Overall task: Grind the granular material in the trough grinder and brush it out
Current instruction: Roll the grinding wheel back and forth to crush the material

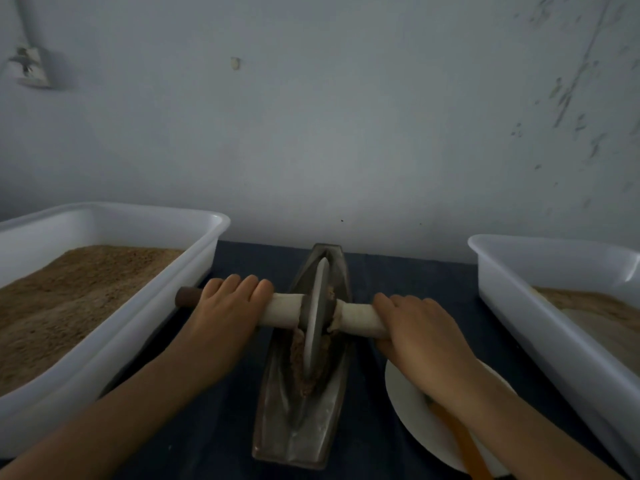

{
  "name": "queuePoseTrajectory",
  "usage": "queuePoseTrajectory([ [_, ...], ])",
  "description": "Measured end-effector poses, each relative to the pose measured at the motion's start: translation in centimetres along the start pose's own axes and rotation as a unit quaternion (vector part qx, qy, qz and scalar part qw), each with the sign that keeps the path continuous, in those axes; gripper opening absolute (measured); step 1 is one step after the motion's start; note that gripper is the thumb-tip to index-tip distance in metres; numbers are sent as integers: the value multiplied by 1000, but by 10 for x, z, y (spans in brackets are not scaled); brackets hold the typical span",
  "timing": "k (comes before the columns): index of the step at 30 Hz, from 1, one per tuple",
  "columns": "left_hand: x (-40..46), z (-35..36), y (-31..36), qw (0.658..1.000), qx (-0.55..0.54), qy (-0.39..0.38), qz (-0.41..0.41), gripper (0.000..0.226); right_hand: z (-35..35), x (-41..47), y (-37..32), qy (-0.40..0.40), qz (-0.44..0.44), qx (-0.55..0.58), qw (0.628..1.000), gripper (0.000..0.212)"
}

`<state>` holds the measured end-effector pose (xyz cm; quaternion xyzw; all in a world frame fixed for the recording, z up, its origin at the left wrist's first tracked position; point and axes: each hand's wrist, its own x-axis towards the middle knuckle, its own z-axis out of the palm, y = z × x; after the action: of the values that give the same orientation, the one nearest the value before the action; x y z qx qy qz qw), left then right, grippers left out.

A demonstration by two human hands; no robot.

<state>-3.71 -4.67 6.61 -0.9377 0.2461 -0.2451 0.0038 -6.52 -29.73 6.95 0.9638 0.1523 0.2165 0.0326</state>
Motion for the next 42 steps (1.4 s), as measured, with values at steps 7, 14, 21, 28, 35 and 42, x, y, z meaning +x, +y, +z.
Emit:
queuePoseTrajectory([
  [7, 35, 23, -8, 1000, 7, 10, -27, 29, 14, 39, 15, 14, 18, -41, 999, 24],
  [14, 62, 27, -8, 998, 51, 6, -44, 32, 23, 56, 25, 24, 38, -53, 998, 21],
  [21, 35, 11, -7, 997, 11, -73, -24, 41, 7, 31, 11, -23, 18, -43, 999, 22],
  [28, 34, -33, -10, 944, -80, -321, 12, 32, -36, 20, 8, -258, -7, 82, 963, 27],
  [35, 46, -15, -12, 969, -32, -244, 9, 30, -22, 26, 13, -182, -11, 84, 980, 42],
  [42, 54, 32, -14, 1000, -11, -15, -25, 48, 20, 42, 22, 31, 8, 11, 999, 43],
])
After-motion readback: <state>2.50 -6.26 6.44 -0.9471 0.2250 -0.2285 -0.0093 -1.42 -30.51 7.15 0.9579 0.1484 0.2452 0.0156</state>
